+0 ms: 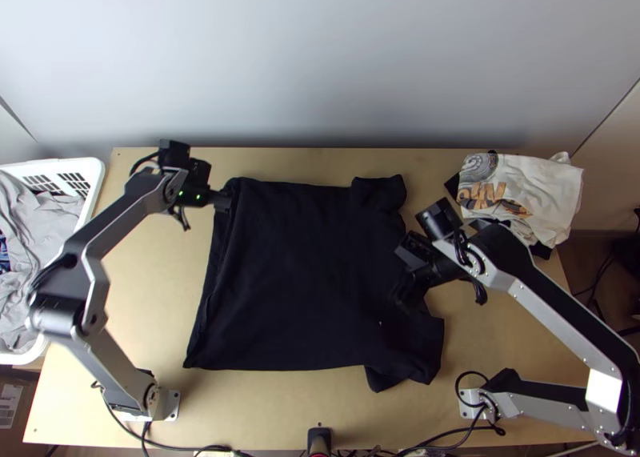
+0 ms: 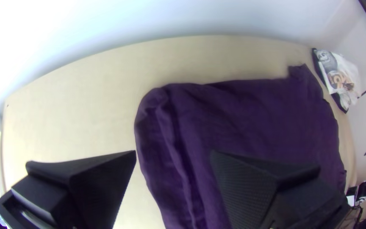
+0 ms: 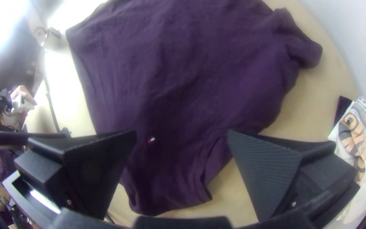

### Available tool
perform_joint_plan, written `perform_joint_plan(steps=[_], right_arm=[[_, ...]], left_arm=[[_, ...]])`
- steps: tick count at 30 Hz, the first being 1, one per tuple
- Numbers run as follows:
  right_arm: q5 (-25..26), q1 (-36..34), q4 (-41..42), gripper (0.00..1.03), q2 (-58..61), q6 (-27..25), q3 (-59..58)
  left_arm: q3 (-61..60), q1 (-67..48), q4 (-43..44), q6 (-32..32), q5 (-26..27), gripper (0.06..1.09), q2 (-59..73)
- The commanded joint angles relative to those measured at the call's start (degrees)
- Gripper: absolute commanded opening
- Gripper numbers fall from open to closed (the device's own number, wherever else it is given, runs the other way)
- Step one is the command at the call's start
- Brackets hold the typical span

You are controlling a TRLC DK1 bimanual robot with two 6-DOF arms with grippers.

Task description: Fold the t-shirt

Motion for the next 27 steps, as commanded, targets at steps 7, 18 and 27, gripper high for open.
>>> perform_joint_plan(steps=[7,18,27], right_arm=[[0.01,-3.92,2.63,0.99,2.15,1.59,1.66],[0.01,-6.12,2.63,0.99,1.71,1.86,2.01],[0.01,-6.74,3.07,0.99,2.59,1.86,2.98]], left_arm=[[16.24,-1.84,2.29,-0.95,-5.80,0.92,16.61],[23.10,-2.28,1.68,-1.82,-6.60,0.73,21.97],[24.68,-2.11,-0.34,-1.82,-6.60,0.66,24.25]])
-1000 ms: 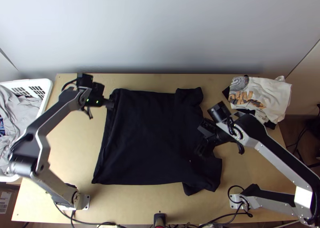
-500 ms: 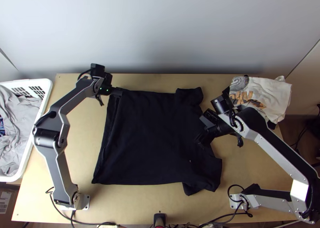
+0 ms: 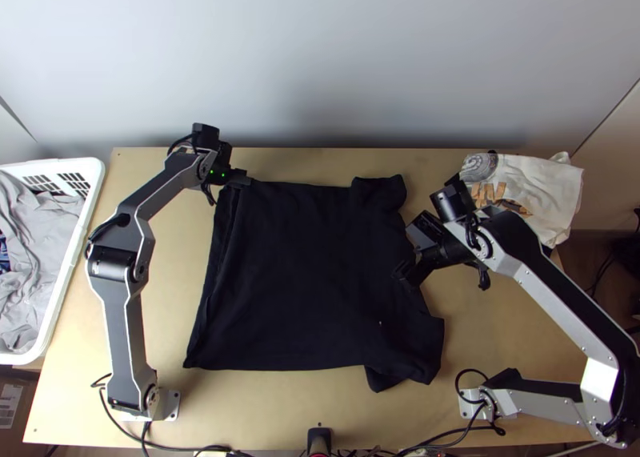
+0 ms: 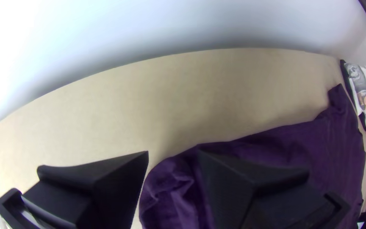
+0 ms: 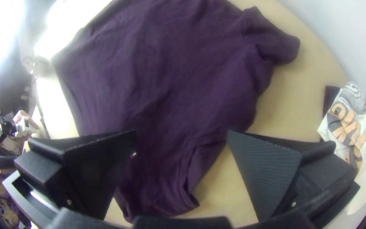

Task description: Fold the t-shirt

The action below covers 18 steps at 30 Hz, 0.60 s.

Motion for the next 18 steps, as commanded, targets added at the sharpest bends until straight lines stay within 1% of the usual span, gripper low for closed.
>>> perform_joint_plan(steps=[1,2,5,6,8,12,13,18], right_arm=[[0.01,-0.68,0.34,0.99,0.71,0.00,0.62],[0.01,-0.86,0.43,0.99,0.89,-0.09,0.71],[0.01,-1.30,0.96,0.99,1.50,-0.27,0.80],[0.09,-1.47,1.40,0.99,1.77,-0.27,0.80],[0.09,-1.91,2.36,0.99,2.29,-0.35,0.80],[0.09,-3.06,5.00,0.99,4.14,-0.53,2.03],[0.09,-3.85,5.88,0.99,4.93,-0.70,2.73],[0.18,-8.33,13.26,0.99,11.96,-0.79,7.04]], left_arm=[[1.99,0.06,-1.70,-0.05,-0.08,0.63,2.22],[1.99,0.14,-1.87,-0.05,-0.08,0.60,2.22],[1.91,0.50,-2.93,-0.49,-0.08,0.58,2.40],[1.91,0.58,-3.46,-0.49,-0.08,0.54,2.49],[1.64,0.76,-3.63,-0.58,-0.08,0.43,2.49],[1.64,0.76,-3.46,-1.02,-0.08,0.12,1.61],[1.73,0.76,-3.28,-1.28,-0.08,0.09,1.26],[1.64,0.41,-3.63,-2.34,-0.08,0.09,-0.76]])
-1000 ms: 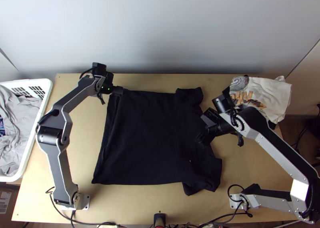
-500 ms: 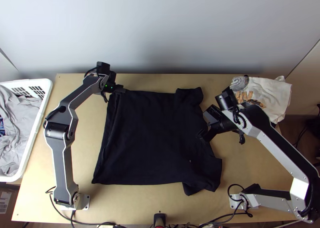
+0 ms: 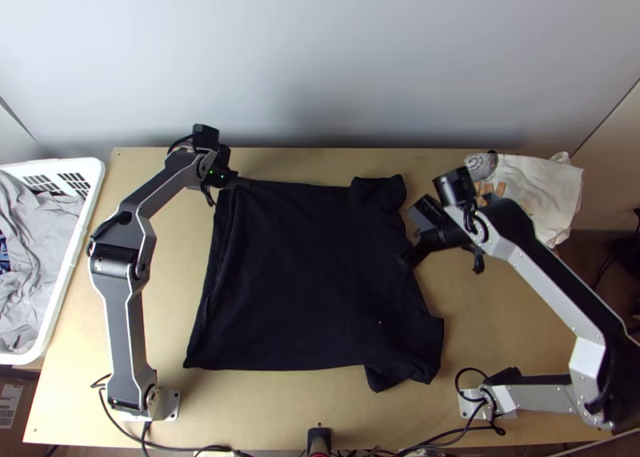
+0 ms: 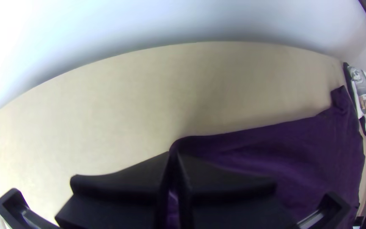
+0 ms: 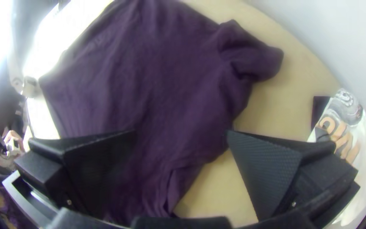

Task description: Fold the t-shirt

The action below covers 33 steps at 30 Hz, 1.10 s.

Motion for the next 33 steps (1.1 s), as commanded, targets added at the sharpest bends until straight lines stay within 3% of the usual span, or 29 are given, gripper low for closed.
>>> perform_joint_plan(steps=[1,5,13,25,33], right_arm=[[0.16,-4.97,8.44,0.99,8.74,-0.33,5.23],[0.33,-7.52,13.27,0.99,17.88,0.28,10.59],[0.51,-9.80,14.41,0.99,35.02,0.55,25.18],[2.09,-12.09,13.71,0.99,48.90,0.90,39.51],[2.09,-12.44,13.27,0.87,52.33,1.34,41.88]], left_arm=[[0.02,-0.31,-0.38,-1.29,-0.04,0.09,-2.34],[0.02,-0.67,-1.08,-1.47,0.05,0.09,-4.01],[0.20,-1.19,-2.13,-1.73,0.05,0.09,-7.70],[-0.68,-1.81,-5.21,-3.40,0.23,0.09,-13.33],[-1.03,-1.98,-5.39,-3.75,0.40,0.09,-15.00]])
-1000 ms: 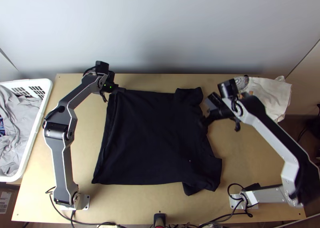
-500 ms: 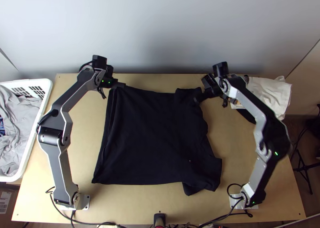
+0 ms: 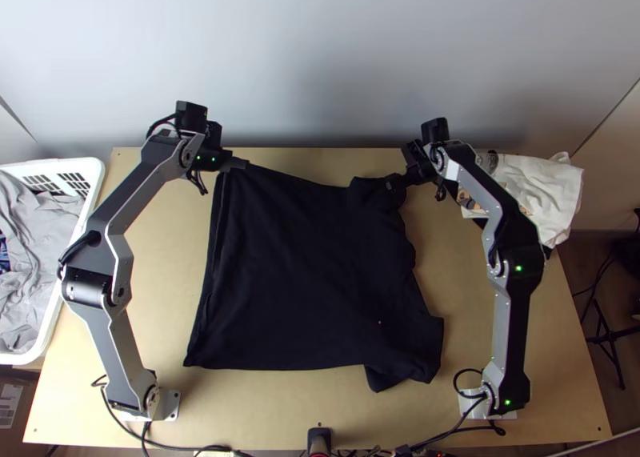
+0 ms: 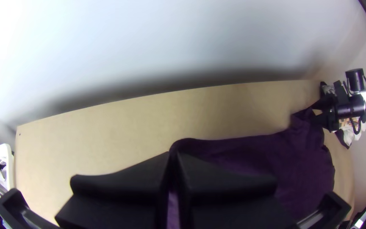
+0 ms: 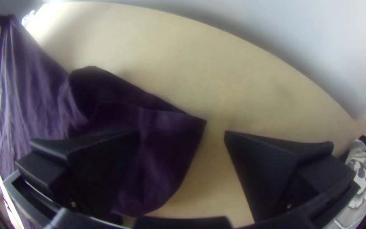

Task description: Fold the t-shirt

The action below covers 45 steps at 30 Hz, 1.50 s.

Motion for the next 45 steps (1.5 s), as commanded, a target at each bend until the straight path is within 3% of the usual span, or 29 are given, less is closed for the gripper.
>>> perform_joint_plan(steps=[1,5,9,11,23,37,45], right_arm=[[-0.01,-0.40,-0.26,0.87,3.61,0.55,3.02],[-0.01,-0.57,-0.26,0.61,3.53,0.64,3.28],[-0.01,-0.57,-1.40,0.18,3.53,0.37,4.78],[-0.01,-0.66,-1.66,0.03,3.53,0.37,5.74],[-0.09,-1.10,-4.30,0.03,-0.34,0.81,9.52],[-0.27,-0.75,-5.36,0.03,-5.70,0.46,13.48],[0.96,0.57,-0.87,0.03,-5.09,-0.50,13.30]], left_arm=[[-0.29,-0.17,-0.29,-0.30,0.12,0.09,-1.51],[-0.29,-0.26,-0.29,-0.39,0.20,0.09,-1.51],[-0.20,-0.61,-0.29,-0.48,0.20,0.09,-1.51],[-0.29,-0.79,-0.29,-0.48,0.20,0.09,-1.60],[-2.05,0.27,0.50,0.67,0.12,0.09,-1.86],[-8.02,2.91,10.96,3.66,0.20,0.09,-5.47],[-11.19,4.05,20.36,5.24,0.20,0.09,-5.29]])
